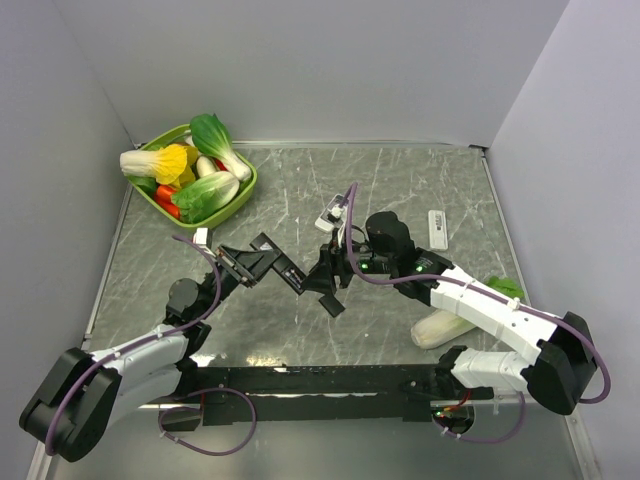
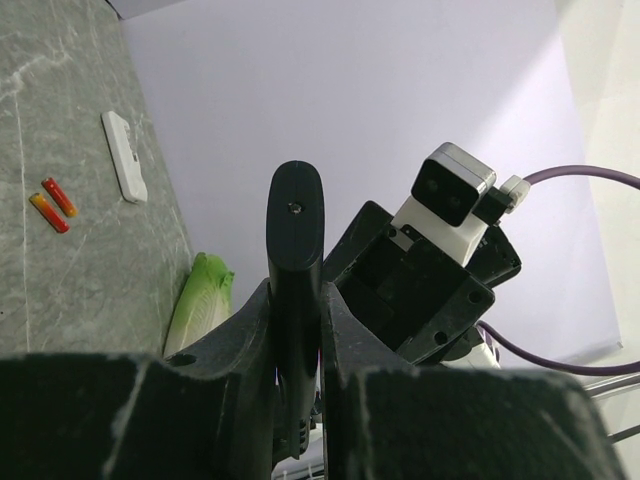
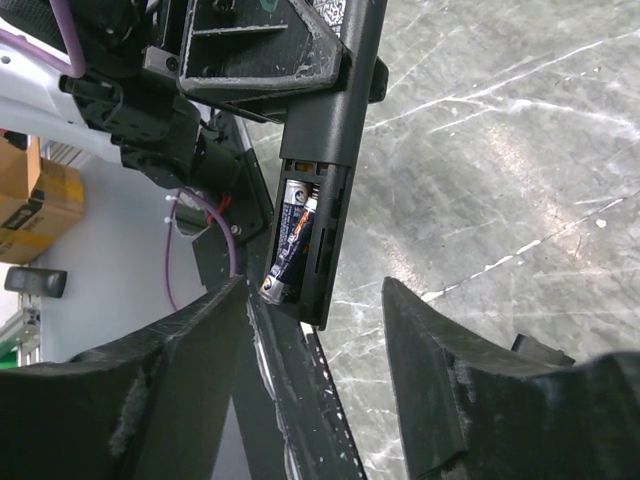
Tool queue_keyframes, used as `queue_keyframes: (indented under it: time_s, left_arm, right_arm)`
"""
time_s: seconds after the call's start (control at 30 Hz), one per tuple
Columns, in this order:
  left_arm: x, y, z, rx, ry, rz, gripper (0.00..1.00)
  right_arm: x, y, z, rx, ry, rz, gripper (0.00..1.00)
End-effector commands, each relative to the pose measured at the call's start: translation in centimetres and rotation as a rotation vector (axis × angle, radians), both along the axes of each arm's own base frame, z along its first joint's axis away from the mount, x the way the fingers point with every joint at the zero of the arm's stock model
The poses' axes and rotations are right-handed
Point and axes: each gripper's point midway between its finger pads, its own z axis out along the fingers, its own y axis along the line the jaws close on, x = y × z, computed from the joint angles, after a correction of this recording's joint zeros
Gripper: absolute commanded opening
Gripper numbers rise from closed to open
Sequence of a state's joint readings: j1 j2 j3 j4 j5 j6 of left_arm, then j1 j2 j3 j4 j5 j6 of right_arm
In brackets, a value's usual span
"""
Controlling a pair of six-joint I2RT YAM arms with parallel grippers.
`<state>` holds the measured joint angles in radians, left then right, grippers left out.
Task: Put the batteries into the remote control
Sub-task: Load the battery into the remote control.
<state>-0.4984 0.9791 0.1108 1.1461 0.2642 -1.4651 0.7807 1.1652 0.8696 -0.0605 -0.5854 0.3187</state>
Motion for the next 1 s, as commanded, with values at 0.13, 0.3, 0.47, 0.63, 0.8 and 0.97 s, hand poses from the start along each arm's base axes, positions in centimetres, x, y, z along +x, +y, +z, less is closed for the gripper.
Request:
queue_keyframes:
  time_s: [0.13,0.3,0.47,0.63,0.8,0.97]
  left_arm:
    - [-0.7,0.0,3.8,-0.066,-0.102,-0.026,0.02]
    - [-0.8,-0.2,4.0,-0.066,-0.108,-0.036,0.02]
    - [-1.0,-0.3,4.4,-0.071,-0.119,-0.044,0.02]
    - [-0.9,-0.1,4.3,-0.074,-0.11,-0.035,0.02]
    - [-0.2,0.5,3.4,-0.071,-0.071,0.02,0.02]
    - [-0.2,0.8,3.0,-0.071,-0.052,0.033,0.02]
  right_arm:
    - [0.3,0.4,1.0,0.04,-0.029,0.015,0.51]
    - [0.4,0.5,0.9,0.042,-0.019,0.015,0.45]
    - [0.3,0.5,0.8,0.043,-0.008,0.02,0.42]
    - [0.0,0.6,1.5,0.053,-0.014,0.048,0.51]
    - [-0.5,0.2,2.3,0.051,-0.024,0.053,0.62]
    - [-0.5,-0.2,3.0,0.053,-0.044,0.04,0.67]
